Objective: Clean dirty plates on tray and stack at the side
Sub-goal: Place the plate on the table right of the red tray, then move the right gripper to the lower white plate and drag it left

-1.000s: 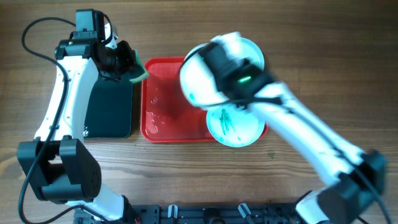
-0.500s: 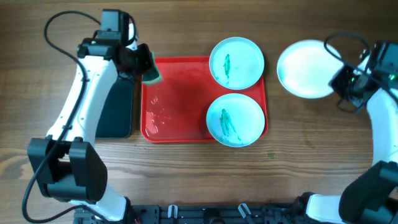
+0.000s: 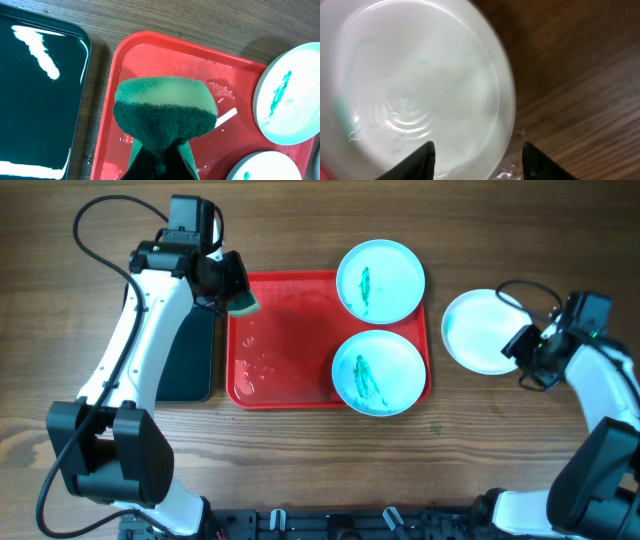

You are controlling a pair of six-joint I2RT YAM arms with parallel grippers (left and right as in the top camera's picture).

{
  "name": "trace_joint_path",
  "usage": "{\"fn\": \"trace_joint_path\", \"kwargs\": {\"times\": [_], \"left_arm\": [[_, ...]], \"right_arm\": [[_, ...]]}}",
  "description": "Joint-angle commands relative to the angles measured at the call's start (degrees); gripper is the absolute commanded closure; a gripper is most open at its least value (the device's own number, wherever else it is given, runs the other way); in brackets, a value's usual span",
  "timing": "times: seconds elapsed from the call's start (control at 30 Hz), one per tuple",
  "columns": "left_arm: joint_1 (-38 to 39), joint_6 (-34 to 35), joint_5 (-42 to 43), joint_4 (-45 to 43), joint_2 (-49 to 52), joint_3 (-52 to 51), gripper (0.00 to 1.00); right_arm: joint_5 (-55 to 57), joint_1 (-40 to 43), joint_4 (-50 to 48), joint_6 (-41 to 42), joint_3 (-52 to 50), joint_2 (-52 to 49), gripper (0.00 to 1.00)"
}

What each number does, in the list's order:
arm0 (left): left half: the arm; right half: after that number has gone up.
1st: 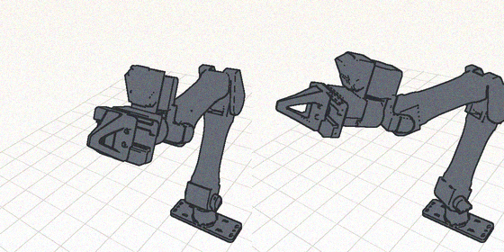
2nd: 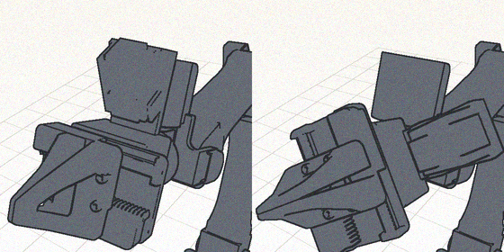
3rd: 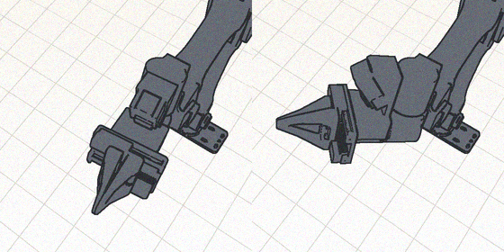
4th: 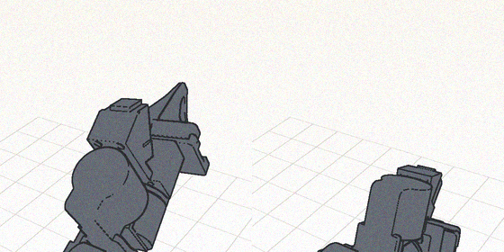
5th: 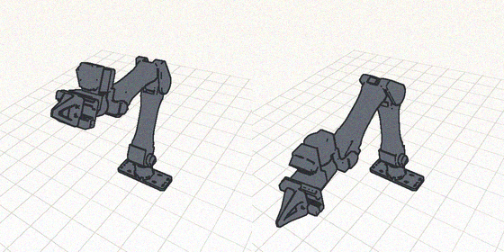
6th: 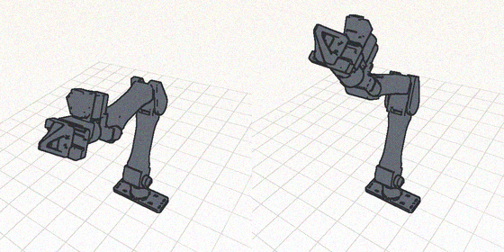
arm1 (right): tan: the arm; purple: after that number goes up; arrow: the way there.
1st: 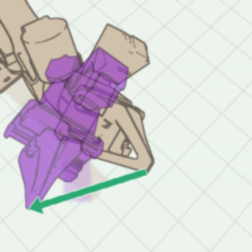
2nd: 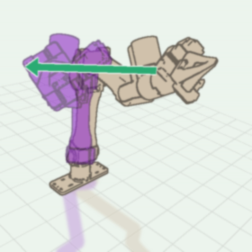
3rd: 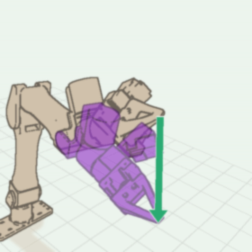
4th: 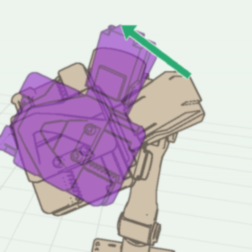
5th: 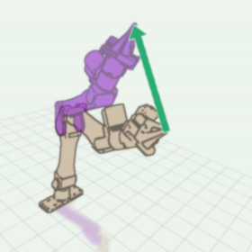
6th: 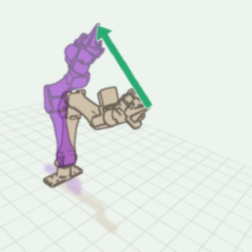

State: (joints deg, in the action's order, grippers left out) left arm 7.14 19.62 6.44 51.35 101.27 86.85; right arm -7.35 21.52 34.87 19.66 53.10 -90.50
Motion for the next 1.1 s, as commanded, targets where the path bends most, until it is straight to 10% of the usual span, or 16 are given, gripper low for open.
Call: {"fn": "trace_joint_path", "kwargs": {"times": [0.0, 0.43, 0.7, 0.93, 1.07], "left_arm": [[0.0, 0.3, -0.8, -0.3, 0.1, 0.1, 0.96], [0.0, 0.3, -0.8, -0.3, 0.1, 0.1, 0.96], [0.0, 0.3, -0.8, -0.3, 0.1, 0.1, 0.96], [0.0, 0.3, -0.8, -0.2, 0.1, 0.1, 0.96], [0.0, 0.3, -0.8, -0.3, 0.1, 0.1, 0.96]], "right_arm": [[-11.4, -1.6, 7.5, -4.9, 9.2, 3.2, 0.44], [-6.0, -25.9, 10.0, -4.6, 0.3, 3.4, 0.63], [-5.7, -29.1, 3.7, -7.3, -2.2, -3.2, 0.66], [-7.7, -29.1, 2.4, -7.6, -2.2, -5.3, 0.96], [-9.0, -30.9, 6.3, -7.3, 0.9, -5.1, 0.96]]}}
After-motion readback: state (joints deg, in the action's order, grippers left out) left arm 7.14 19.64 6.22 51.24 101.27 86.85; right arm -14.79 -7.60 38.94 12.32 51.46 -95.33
